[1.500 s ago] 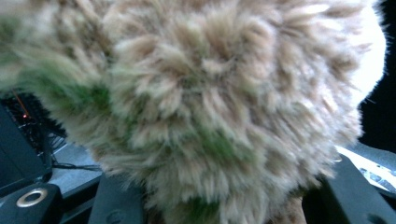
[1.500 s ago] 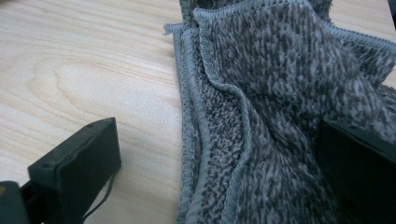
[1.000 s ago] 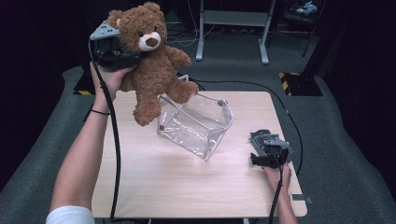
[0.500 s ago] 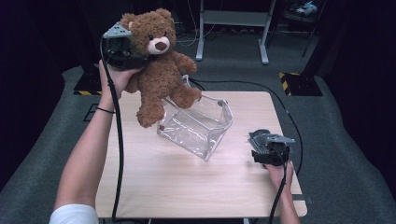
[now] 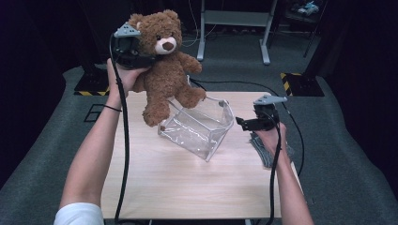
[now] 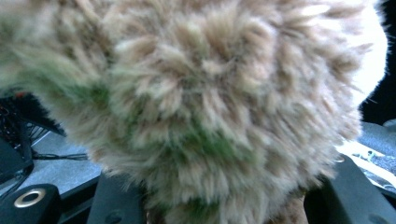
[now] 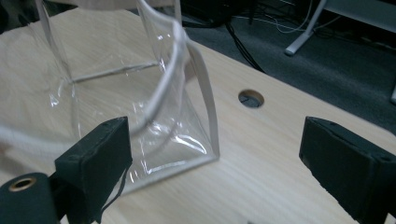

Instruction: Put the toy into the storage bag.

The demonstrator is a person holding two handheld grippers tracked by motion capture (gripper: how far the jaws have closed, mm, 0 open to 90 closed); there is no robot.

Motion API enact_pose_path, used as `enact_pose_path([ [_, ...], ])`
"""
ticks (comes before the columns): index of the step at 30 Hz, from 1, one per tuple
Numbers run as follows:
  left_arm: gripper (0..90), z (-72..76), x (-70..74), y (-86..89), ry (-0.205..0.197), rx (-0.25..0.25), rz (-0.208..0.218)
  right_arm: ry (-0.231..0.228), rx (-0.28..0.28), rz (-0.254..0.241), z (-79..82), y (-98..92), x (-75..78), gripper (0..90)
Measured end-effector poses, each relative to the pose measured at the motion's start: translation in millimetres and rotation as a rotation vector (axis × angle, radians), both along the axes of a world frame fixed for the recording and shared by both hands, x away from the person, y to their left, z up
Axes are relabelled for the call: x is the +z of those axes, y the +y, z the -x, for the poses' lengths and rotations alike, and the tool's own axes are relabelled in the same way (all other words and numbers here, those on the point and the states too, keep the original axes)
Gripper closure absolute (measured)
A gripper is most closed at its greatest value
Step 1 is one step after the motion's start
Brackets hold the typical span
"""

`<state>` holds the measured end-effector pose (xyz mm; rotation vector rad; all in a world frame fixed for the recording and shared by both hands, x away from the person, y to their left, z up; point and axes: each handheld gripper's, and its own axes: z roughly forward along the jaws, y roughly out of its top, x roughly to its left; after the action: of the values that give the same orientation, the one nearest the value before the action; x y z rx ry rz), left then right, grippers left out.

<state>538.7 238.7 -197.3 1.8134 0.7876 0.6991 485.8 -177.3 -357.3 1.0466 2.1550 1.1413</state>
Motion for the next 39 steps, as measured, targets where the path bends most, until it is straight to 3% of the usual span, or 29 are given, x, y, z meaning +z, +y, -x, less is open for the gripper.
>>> enact_pose_path([
  [3,48.9,-1.5,-0.2,-1.8,0.002,-0.003,-0.005,0.005,0.039,0.033,-16.2,15.7,9.4,11.4],
  [9,48.8,-5.5,0.2,-6.3,0.007,-0.005,-0.005,0.032,0.084,0.037,-42.8,34.1,16.5,18.2],
  [14,48.8,-7.1,2.1,-10.7,0.004,-0.008,0.0,0.038,0.135,0.04,-59.7,48.8,19.7,36.7],
  [20,48.8,-8.4,2.4,-14.8,0.002,-0.01,-0.002,0.097,0.204,0.057,-78.7,68.4,18.9,53.5],
  [22,48.8,-8.8,2.1,-15.4,0.002,-0.009,-0.005,0.098,0.214,0.084,-81.9,74.2,16.7,65.3],
  [25,48.7,-9.5,1.6,-15.9,-0.003,-0.005,0.0,0.104,0.205,0.105,-84.4,77.2,13.4,78.6],
  [28,48.7,-10.3,1.1,-16.4,-0.005,-0.001,0.008,0.125,0.173,0.055,-86.9,73.3,12.8,84.8],
  [32,48.7,-11.1,0.6,-19.2,-0.015,0.004,0.019,0.15,0.138,0.018,-91.9,70.4,13.3,86.0],
  [39,48.7,-16.5,-2.5,-36.1,-0.01,0.013,-0.03,0.176,0.081,-0.026,-93.9,69.5,13.1,86.2],
])
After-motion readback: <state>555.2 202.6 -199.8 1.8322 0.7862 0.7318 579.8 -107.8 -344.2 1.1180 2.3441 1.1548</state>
